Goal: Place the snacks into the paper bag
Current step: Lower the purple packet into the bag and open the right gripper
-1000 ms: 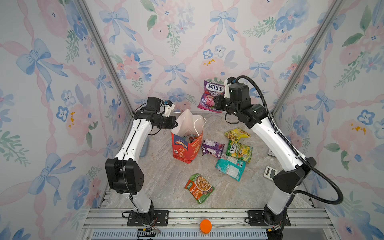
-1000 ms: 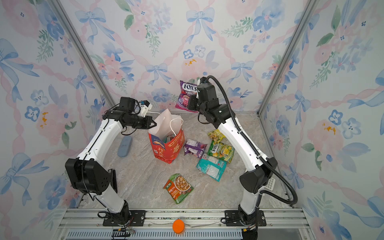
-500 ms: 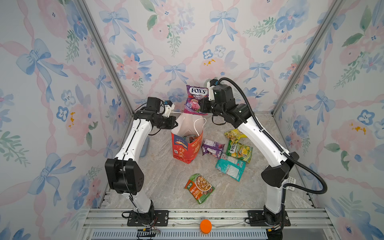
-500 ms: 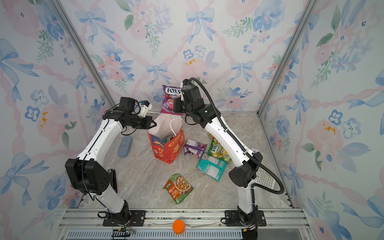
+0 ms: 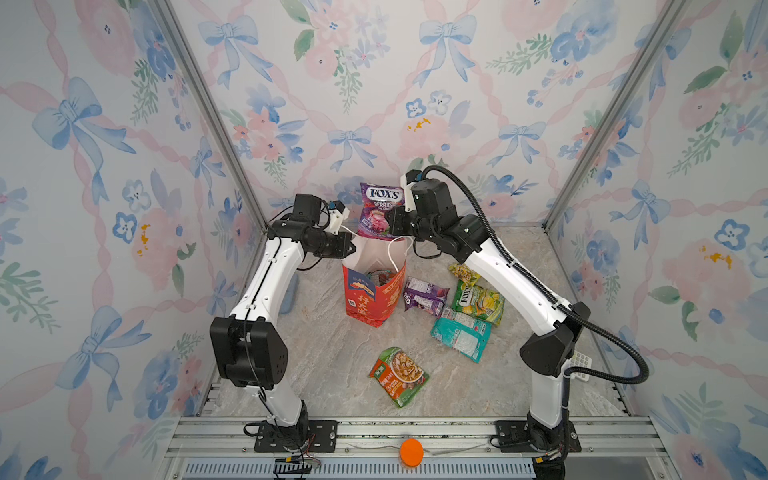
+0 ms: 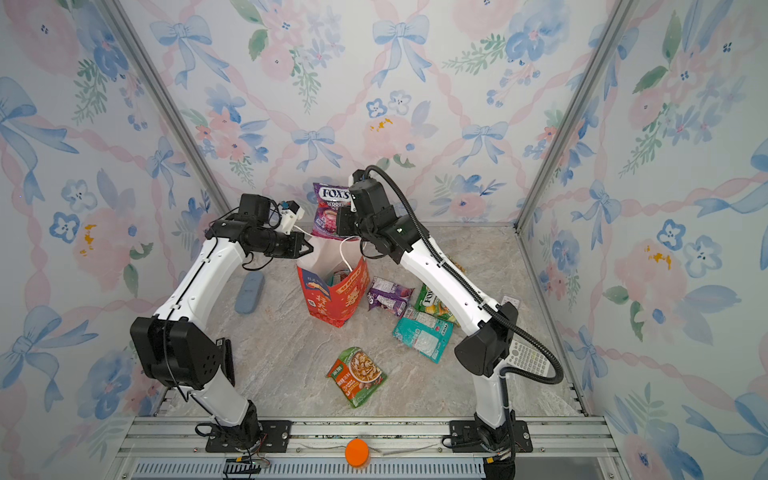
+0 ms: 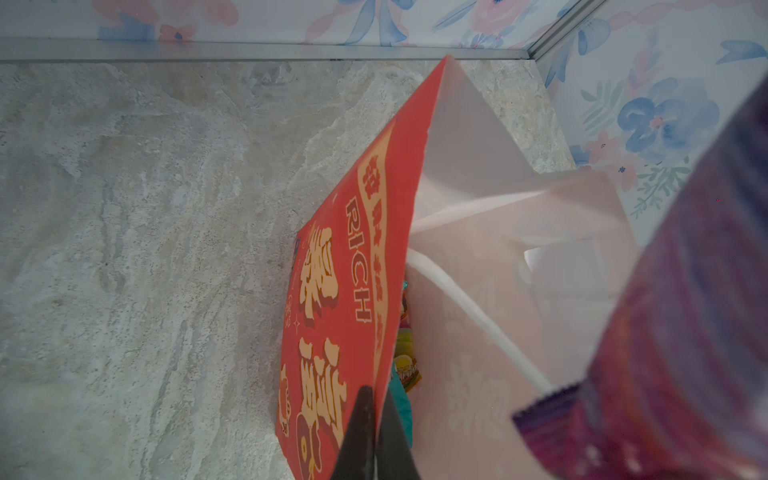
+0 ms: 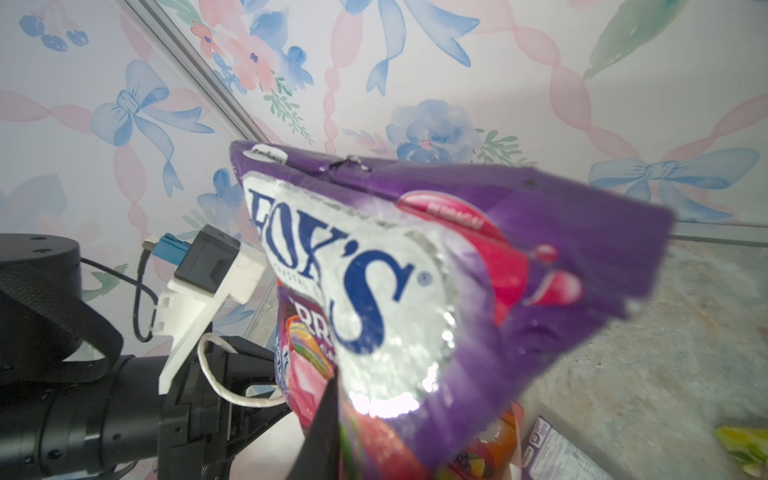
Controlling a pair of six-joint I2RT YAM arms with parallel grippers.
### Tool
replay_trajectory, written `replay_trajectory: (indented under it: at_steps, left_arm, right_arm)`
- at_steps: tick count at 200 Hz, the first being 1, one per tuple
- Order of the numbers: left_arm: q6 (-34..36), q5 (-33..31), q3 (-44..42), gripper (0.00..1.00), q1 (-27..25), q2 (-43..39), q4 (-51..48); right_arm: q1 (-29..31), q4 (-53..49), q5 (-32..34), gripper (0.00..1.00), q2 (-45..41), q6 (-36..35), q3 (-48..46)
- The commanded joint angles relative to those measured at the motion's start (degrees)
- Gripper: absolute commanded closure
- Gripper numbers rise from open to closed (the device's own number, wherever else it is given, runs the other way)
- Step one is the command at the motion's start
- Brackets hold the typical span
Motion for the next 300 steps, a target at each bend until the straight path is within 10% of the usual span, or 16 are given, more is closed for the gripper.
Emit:
replay_trajectory:
  at_steps: [1, 113, 300]
  left_arm:
    - [0.1, 0.3, -1.0, 1.00, -0.3, 0.3, -1.3]
    - [0.1, 0.2, -0.8, 1.00, -0.3, 0.2, -1.3]
    - [0.1, 0.0, -0.9, 1.00, -0.3, 0.1, -1.3]
  right_arm:
    - [0.6, 5.1, 2.0, 1.00, -5.5, 1.6, -4.9]
    - [0.5, 9.0, 5.5, 1.00, -13.2, 3.9, -18.8]
    - [2.9, 8.9, 1.4, 1.00, -5.7, 6.0, -12.8]
